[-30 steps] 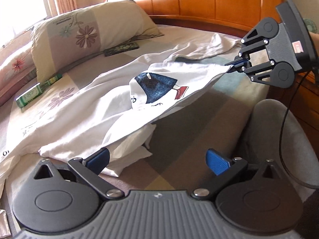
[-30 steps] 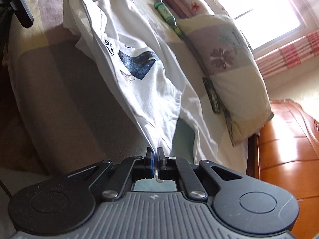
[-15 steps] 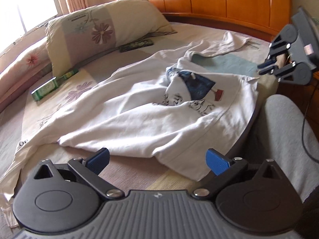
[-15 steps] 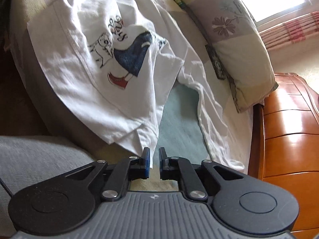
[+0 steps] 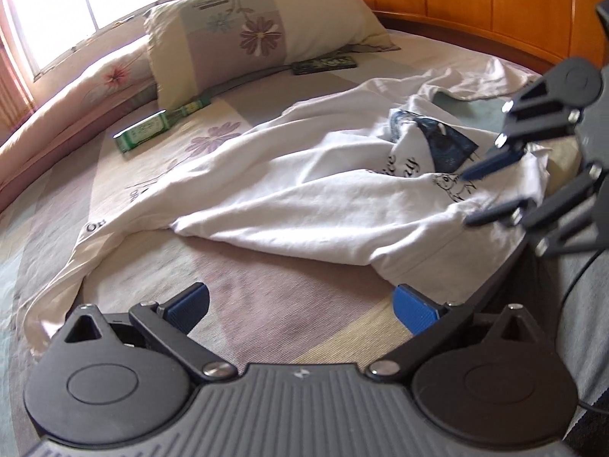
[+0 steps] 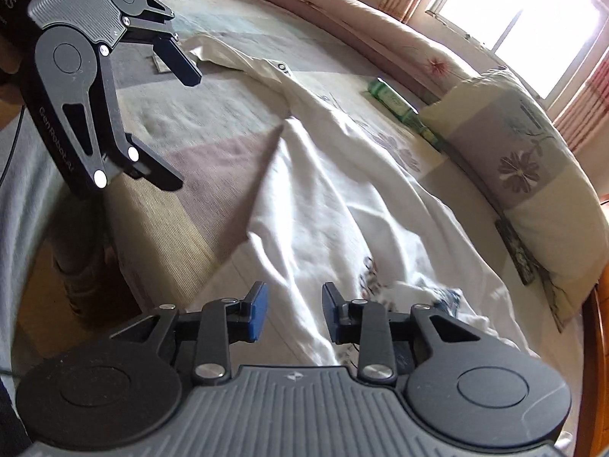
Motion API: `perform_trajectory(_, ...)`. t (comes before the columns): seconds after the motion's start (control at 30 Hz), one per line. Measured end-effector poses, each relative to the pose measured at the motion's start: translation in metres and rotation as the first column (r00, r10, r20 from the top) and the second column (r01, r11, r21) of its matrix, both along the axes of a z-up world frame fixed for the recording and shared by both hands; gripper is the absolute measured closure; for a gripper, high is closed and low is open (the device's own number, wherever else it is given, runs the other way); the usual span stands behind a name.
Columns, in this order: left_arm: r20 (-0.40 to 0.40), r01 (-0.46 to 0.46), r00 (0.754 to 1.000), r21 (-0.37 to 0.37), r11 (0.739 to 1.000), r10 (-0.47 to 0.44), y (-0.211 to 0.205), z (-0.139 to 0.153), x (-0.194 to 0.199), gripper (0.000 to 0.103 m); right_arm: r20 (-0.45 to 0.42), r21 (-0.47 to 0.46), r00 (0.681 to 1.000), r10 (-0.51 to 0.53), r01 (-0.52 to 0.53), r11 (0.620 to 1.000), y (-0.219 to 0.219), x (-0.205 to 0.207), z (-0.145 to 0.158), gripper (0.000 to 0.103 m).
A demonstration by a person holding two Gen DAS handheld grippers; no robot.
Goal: Fold clothes
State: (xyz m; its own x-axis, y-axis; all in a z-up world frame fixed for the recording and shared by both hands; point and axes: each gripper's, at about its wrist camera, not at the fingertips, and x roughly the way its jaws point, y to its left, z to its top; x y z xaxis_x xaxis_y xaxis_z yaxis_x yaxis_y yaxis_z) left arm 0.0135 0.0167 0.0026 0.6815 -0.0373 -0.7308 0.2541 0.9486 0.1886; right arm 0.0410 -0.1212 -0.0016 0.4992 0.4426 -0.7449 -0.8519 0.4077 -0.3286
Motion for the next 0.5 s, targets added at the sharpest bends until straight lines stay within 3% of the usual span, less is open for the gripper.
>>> perform_trajectory(0.3, -0.015, -0.049, 0.999, -0.086, 0.995, 0.048, 0.019, -0.003, 0.0, 0.001, -0.053, -0.032, 0.996, -0.075, 0.073, 0.997, 0.052, 0.019, -0.039, 0.06)
perform_trajectory(0.37, -0.018, -0.056, 0.998, -0.099, 0.994, 0.054, 0.021, -0.004, 0.001, 0.001, -0.054, -0.057, 0.996, -0.076, 0.073, 0.996, 0.052, 0.019, -0.045, 0.08)
perform_trajectory(0.5, -0.025, -0.069, 0.998, -0.124, 0.99, 0.066, 0.027, -0.006, 0.001, 0.001, 0.01, -0.055, 0.998, -0.059, 0.059, 0.997, 0.047, 0.013, -0.034, 0.088)
